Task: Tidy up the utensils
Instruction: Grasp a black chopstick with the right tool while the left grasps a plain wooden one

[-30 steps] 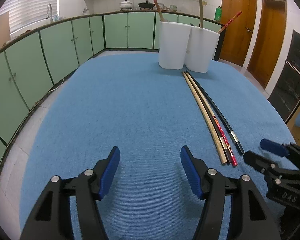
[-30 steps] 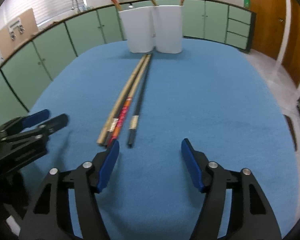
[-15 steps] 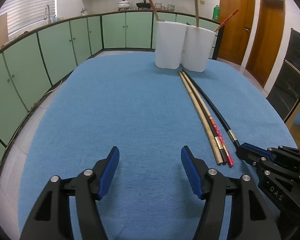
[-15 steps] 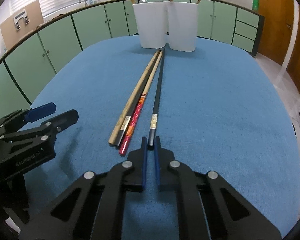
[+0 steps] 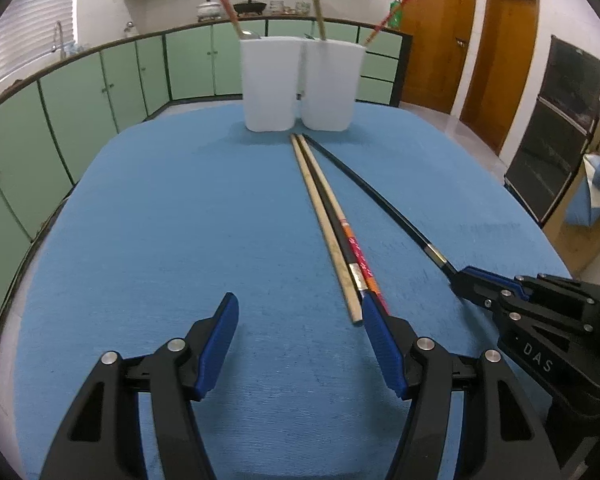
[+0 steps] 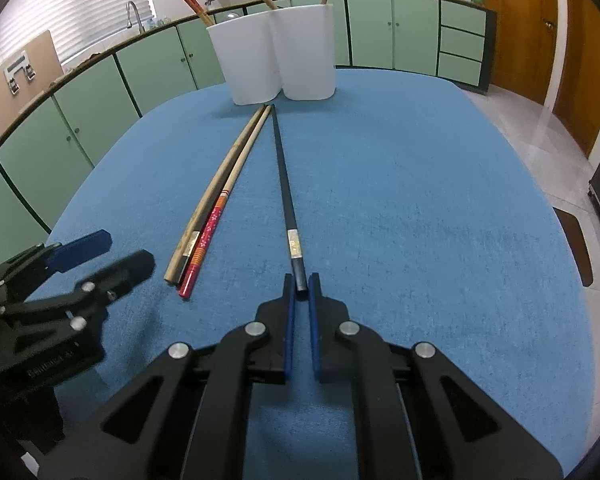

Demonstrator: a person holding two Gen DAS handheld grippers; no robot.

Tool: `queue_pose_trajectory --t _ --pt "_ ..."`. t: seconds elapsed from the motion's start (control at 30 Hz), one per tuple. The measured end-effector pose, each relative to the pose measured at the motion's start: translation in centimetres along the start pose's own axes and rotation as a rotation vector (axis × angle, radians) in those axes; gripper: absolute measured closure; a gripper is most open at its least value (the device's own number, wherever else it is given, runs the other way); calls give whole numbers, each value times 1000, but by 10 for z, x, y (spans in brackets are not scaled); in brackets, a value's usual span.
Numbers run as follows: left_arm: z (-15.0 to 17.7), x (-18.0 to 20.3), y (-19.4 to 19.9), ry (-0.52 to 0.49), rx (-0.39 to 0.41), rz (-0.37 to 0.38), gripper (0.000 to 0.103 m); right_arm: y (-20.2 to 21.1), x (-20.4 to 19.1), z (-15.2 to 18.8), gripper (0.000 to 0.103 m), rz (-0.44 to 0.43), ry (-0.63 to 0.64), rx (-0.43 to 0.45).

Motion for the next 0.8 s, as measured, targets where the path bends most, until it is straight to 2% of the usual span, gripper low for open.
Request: queue_pose_trajectory --t 0.23,0.43,0.5,0.57,0.7,0.8 --pt "5 5 -12 -24 -48 -23 37 0 4 0 97 -20 -15 -2" --pt "7 -13 -9 29 -45 -47 36 0 7 0 97 -44 -32 -4" --pt "8 -20 -7 38 -42 -69 36 0 7 0 94 -56 -33 -5" --pt "8 -25 -5 45 -40 -63 36 1 4 1 93 -65 -20 -6" --pt "8 -23 -5 34 -39 -60 37 4 -2 3 84 -84 13 -10" --pt "9 -19 -5 15 -42 -58 37 6 -3 6 83 -77 40 -10"
Point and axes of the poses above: each gripper's, at about its wrist camera, not at the fingertips, and y roughly against the way its jaws point, x to its right, z to its underside, the point moved 9 cm from there along -y, roughly the way its jaws point, and after that the axes turned 3 degrees about -y, right-handed, at the moved point
